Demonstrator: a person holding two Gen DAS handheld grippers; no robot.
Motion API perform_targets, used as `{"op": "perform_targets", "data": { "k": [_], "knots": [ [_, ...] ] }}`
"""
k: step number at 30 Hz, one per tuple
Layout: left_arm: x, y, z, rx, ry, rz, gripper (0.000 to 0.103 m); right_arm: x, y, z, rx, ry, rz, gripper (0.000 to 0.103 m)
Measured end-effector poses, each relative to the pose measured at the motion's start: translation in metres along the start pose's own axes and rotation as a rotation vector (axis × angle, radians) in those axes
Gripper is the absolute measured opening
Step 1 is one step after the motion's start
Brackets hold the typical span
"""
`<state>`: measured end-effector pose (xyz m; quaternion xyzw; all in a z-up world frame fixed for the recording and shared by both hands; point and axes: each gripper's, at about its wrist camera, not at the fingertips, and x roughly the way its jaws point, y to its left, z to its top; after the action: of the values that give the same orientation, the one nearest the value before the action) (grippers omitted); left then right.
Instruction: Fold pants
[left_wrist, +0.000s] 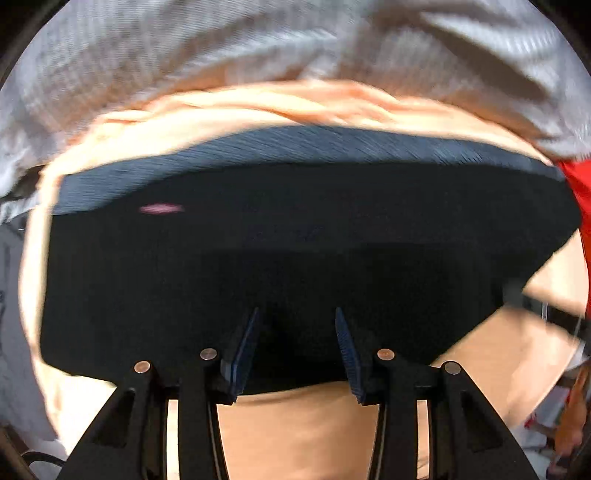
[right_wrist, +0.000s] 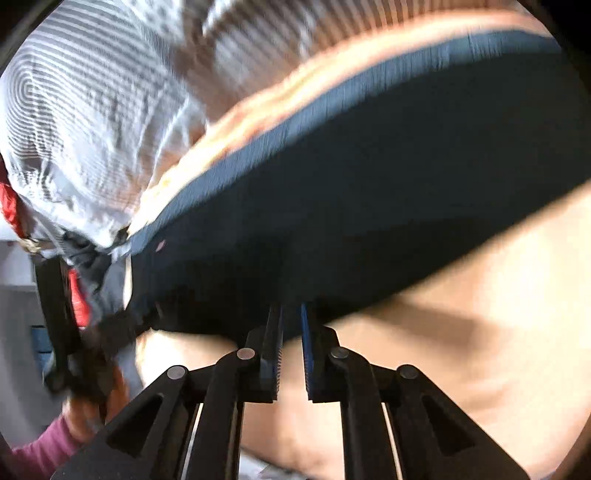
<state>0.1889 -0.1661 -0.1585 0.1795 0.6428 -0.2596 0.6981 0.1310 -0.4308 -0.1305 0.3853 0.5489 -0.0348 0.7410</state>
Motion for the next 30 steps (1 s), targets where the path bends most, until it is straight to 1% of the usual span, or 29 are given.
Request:
{"op": "perform_targets", "data": {
  "k": [1,2,3,4,5,6,8,10,11,12,13,14,17,20,24,27,30],
  "knots": [
    [0.007,-0.009,-0.001,0.007,0.01,-0.005,0.044,0.001,-0.003,0.007,-0.014,-0.019,-0.04,0.011],
    [0.017,-0.019,-0.003,0.025,0.02,0.008,0.044,0.004,-0.009,0.013,-0.025,-0.029,-0.093,0.012],
    [0.028,-0.031,-0.008,0.065,0.013,0.085,0.044,0.01,-0.016,0.014,-0.027,-0.015,-0.139,0.013],
    [0.031,-0.036,-0.011,0.093,-0.003,0.118,0.046,0.013,-0.027,0.013,-0.011,0.0,-0.137,0.012],
    [0.032,-0.043,-0.015,0.131,-0.034,0.151,0.046,0.008,-0.04,0.011,0.049,-0.023,-0.061,0.009],
    [0.031,-0.048,-0.019,0.164,-0.044,0.177,0.046,0.004,-0.047,0.009,0.088,-0.023,-0.034,0.009],
    [0.029,-0.05,-0.021,0.182,-0.034,0.187,0.047,-0.007,-0.057,0.003,0.138,-0.022,0.0,0.011],
    [0.027,-0.048,-0.018,0.162,-0.004,0.18,0.047,-0.018,-0.066,-0.007,0.171,-0.012,0.017,0.016],
    [0.026,-0.047,-0.016,0.153,0.016,0.182,0.047,-0.023,-0.069,-0.012,0.183,-0.003,0.018,0.027],
    [0.024,-0.048,-0.014,0.143,0.04,0.188,0.047,-0.029,-0.074,-0.017,0.196,0.0,0.012,0.044],
    [0.022,-0.05,-0.012,0.133,0.056,0.194,0.047,-0.035,-0.078,-0.021,0.206,-0.005,0.012,0.049],
    [0.02,-0.052,-0.01,0.116,0.075,0.196,0.047,-0.041,-0.085,-0.025,0.215,-0.01,0.016,0.05],
    [0.006,-0.064,-0.005,0.093,0.084,0.169,0.047,-0.06,-0.107,-0.033,0.254,-0.025,0.014,0.051],
    [-0.004,-0.09,-0.001,0.108,0.08,0.147,0.047,-0.079,-0.136,-0.039,0.314,-0.056,0.012,0.051],
    [-0.01,-0.142,0.006,0.146,0.09,0.082,0.047,-0.103,-0.169,-0.038,0.385,-0.101,0.015,0.051],
    [-0.012,-0.179,0.012,0.187,0.083,0.058,0.047,-0.121,-0.196,-0.035,0.435,-0.129,0.018,0.051],
    [-0.009,-0.212,0.022,0.206,0.084,0.041,0.047,-0.137,-0.218,-0.03,0.46,-0.151,0.008,0.051]
  ]
}}
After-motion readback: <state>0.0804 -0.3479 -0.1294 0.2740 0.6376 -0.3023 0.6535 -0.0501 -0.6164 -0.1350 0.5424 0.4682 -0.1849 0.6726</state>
